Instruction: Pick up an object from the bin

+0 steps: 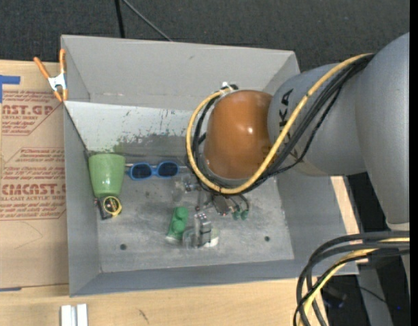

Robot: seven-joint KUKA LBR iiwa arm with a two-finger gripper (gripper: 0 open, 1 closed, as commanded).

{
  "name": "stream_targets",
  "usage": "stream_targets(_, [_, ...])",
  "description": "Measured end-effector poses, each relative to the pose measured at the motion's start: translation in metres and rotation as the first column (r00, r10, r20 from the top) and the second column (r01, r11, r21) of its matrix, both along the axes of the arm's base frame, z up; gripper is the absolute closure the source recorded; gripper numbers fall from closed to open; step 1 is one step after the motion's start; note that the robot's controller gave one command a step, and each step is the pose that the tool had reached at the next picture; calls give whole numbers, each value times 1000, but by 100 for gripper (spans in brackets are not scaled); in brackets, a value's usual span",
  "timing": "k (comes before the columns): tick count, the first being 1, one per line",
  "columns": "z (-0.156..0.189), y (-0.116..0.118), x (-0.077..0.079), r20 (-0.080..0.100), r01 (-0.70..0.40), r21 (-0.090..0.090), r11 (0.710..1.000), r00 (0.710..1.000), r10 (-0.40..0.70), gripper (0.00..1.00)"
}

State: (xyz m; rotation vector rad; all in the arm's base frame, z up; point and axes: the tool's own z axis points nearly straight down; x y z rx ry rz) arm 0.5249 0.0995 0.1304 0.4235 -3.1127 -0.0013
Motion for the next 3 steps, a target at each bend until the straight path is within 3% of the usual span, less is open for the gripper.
stream_targets(1, [-20,6,0,-1,-338,1,941,941,338,0])
stream_targets(2, [-19,11,20,3,-489,0,872,872,489,0])
stream_targets(3, [-62,9,17,0,-700,2,714,714,700,0])
